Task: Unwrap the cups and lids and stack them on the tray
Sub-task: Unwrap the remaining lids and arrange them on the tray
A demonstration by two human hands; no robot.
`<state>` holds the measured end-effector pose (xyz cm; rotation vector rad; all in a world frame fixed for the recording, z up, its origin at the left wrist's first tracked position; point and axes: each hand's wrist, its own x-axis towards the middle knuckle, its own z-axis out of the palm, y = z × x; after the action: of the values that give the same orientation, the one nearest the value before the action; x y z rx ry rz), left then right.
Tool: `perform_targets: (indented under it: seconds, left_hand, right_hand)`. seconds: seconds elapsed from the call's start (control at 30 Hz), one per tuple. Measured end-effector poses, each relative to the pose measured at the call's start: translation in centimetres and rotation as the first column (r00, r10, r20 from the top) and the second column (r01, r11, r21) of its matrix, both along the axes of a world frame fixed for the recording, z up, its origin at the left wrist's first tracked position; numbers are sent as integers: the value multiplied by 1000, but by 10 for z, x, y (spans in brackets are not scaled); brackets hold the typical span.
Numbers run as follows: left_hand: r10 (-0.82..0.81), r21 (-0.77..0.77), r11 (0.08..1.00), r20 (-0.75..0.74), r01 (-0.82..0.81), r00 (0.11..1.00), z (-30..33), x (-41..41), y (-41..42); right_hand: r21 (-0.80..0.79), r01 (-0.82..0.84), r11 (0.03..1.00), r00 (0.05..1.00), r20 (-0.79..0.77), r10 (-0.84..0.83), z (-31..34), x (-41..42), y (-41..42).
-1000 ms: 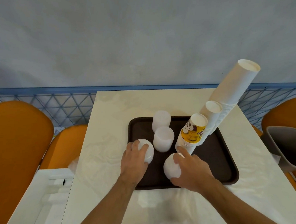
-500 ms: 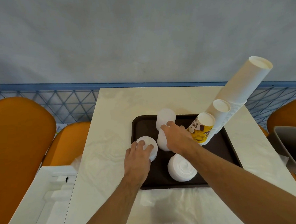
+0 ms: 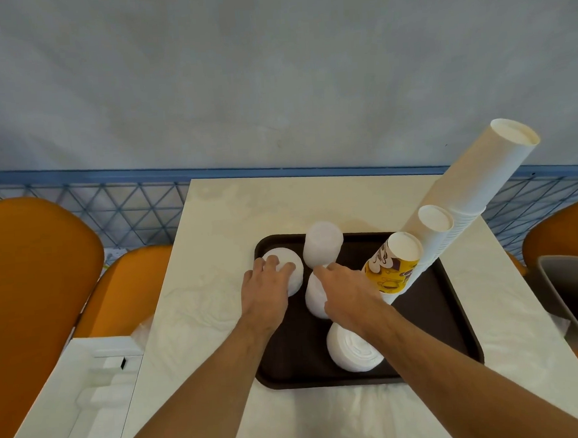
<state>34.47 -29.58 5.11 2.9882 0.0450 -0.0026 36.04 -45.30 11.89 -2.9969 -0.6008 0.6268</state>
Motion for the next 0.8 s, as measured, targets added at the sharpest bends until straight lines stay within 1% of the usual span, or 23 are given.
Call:
perform_targets:
  seconds: [0.27, 0.4, 0.5, 0.6, 0.67, 0.7, 0.73, 0.8]
  left_hand:
    - [-4, 78, 997, -7, 5, 1000, 4, 37, 10]
    - [-11, 116, 993, 8, 10, 1000, -1, 46, 12]
    - [-28, 82, 996, 17, 27, 999, -3, 45, 12]
    - [-45, -48, 998, 32, 46, 998, 1, 34, 16]
    - [-10, -188, 982, 48, 19, 999, 8, 23, 19]
    - [29, -288, 958, 48, -14, 998, 12, 16, 20]
    - [72, -405, 913, 52, -45, 996, 16, 8, 20]
    - [160, -609, 788, 63, -89, 985, 23, -13, 19]
  right_hand:
    - [-9, -19, 1000, 1000, -24, 19, -4, -7, 1]
    - [-14, -24, 1000, 998, -66, 23, -6, -9, 1]
    - [-10, -36, 999, 995, -91, 35, -5, -14, 3]
    - [-8, -73, 997, 992, -101, 72, -5, -20, 7]
    - [14, -94, 995, 990, -103, 95, -3, -25, 13]
    - [31, -107, 994, 988, -110, 110, -2, -28, 16]
    - [62, -121, 991, 985, -116, 128, 1, -29, 18]
    - [186, -113, 976, 988, -80, 130, 12, -30, 21]
